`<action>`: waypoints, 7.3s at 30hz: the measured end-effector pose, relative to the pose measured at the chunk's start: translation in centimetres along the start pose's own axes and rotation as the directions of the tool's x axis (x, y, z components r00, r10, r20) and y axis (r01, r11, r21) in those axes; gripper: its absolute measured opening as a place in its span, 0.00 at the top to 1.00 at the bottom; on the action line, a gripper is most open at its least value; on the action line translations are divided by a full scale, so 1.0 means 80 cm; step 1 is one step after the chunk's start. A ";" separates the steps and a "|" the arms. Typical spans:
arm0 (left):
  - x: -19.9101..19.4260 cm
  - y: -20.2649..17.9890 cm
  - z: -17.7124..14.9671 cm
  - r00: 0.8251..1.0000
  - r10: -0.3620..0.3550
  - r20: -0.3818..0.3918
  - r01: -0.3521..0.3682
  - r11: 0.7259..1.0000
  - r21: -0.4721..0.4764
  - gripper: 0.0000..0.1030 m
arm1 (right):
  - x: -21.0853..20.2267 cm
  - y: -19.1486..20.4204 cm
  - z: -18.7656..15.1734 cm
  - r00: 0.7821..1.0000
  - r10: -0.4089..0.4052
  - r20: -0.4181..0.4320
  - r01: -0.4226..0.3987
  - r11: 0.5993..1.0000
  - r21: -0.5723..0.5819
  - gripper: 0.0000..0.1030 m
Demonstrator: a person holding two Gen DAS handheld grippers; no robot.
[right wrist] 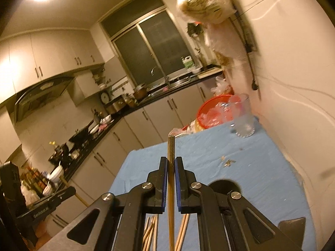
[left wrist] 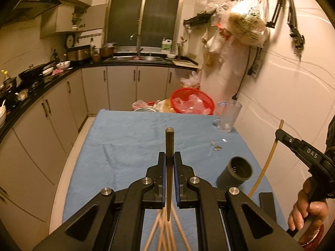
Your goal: Organize utensils
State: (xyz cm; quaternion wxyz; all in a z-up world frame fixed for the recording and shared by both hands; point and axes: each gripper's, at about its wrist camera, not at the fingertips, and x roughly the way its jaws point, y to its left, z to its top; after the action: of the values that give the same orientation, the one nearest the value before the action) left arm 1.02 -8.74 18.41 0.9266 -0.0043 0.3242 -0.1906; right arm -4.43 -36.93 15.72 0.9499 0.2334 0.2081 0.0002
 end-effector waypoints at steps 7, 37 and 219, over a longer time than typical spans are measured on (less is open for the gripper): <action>-0.003 -0.057 0.035 0.997 -0.077 0.022 0.076 0.996 0.041 0.93 | -0.013 -0.035 0.041 0.996 -0.055 0.073 0.052 0.998 0.038 0.93; 0.165 -0.173 0.052 0.965 -0.188 -0.185 0.194 0.981 0.018 0.93 | 0.120 -0.130 0.052 0.986 -0.151 -0.075 0.155 0.987 0.049 0.93; 0.082 0.138 -0.060 0.980 0.153 -0.124 -0.168 0.978 -0.125 0.93 | 0.171 0.092 -0.113 0.919 -0.014 -0.394 -0.098 0.960 -0.263 0.92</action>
State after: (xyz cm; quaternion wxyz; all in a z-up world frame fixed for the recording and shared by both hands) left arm 6.70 -0.31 9.22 0.9165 -0.0298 0.3880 -0.0928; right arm 5.21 -25.04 6.33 0.9118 0.0978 0.3869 0.0965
